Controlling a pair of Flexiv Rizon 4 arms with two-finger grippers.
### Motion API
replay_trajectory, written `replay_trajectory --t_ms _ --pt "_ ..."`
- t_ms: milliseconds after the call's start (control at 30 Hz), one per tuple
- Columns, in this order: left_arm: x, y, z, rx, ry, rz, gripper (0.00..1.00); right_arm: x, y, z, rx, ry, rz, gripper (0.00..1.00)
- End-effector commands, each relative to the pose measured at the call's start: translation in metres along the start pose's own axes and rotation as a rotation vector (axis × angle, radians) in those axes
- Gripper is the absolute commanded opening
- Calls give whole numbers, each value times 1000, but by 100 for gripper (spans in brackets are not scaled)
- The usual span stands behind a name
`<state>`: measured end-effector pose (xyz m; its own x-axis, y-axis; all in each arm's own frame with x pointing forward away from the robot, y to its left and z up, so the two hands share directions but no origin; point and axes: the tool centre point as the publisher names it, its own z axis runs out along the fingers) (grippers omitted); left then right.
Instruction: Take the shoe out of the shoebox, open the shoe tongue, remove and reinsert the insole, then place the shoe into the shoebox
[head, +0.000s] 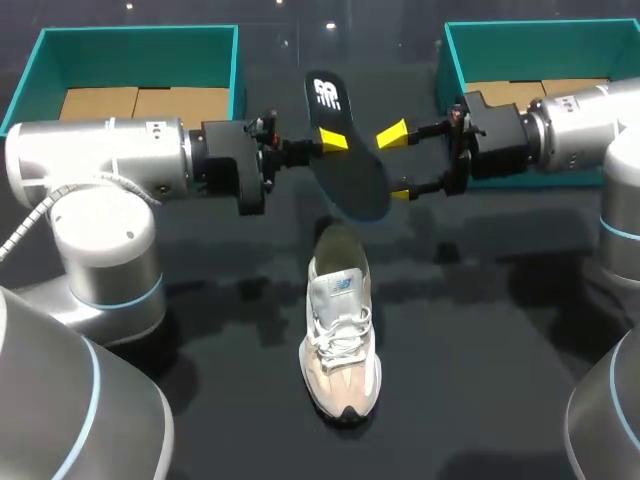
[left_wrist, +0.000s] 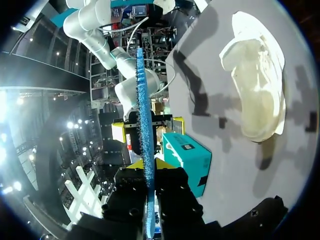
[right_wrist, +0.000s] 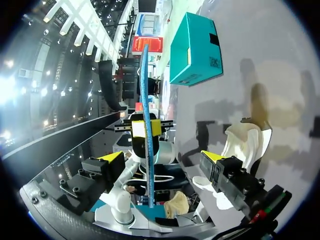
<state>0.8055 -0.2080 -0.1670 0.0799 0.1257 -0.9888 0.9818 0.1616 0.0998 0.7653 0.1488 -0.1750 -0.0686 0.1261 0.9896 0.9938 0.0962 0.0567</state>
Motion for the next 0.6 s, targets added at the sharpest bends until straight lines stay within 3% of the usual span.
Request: replay_trajectory --t_ms 33,67,367,600 --pt "2 7 8 16 8 5 0 1 6 5 26 -4 -8 100" --pt "2 8 9 33 1 11 0 2 6 6 28 -2 -12 98" --pt "6 12 15 61 -45 44 0 5 4 10 36 -4 -29 49" --pt "8 12 18 74 -59 49 0 6 3 14 31 -10 -38 45"
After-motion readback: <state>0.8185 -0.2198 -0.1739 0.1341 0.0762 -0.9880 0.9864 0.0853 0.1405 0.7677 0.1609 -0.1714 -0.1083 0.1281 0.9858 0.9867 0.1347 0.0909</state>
